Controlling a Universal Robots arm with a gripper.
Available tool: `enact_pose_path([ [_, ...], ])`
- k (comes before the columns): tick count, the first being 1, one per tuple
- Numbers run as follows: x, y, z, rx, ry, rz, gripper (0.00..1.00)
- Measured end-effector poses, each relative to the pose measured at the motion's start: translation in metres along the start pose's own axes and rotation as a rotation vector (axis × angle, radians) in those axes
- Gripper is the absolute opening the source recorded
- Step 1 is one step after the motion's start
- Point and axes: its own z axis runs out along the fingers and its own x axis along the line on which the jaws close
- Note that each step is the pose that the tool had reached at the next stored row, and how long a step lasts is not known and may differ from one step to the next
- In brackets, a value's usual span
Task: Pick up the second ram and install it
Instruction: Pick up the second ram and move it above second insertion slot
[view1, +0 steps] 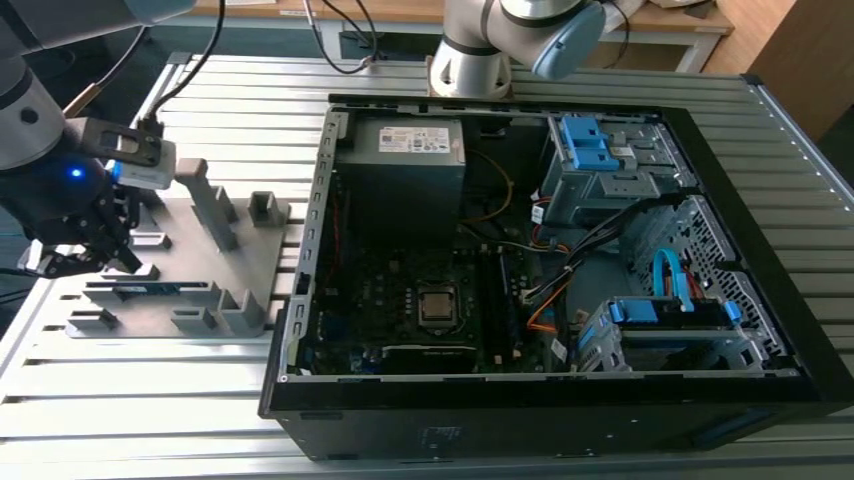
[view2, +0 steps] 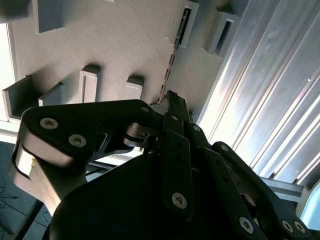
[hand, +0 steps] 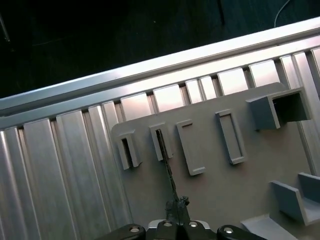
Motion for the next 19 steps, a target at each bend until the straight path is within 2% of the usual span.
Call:
enact_pose_path([
  [19,0.0000,0.0000,0.0002,-0.0036,0.0019,-0.132,0.10],
])
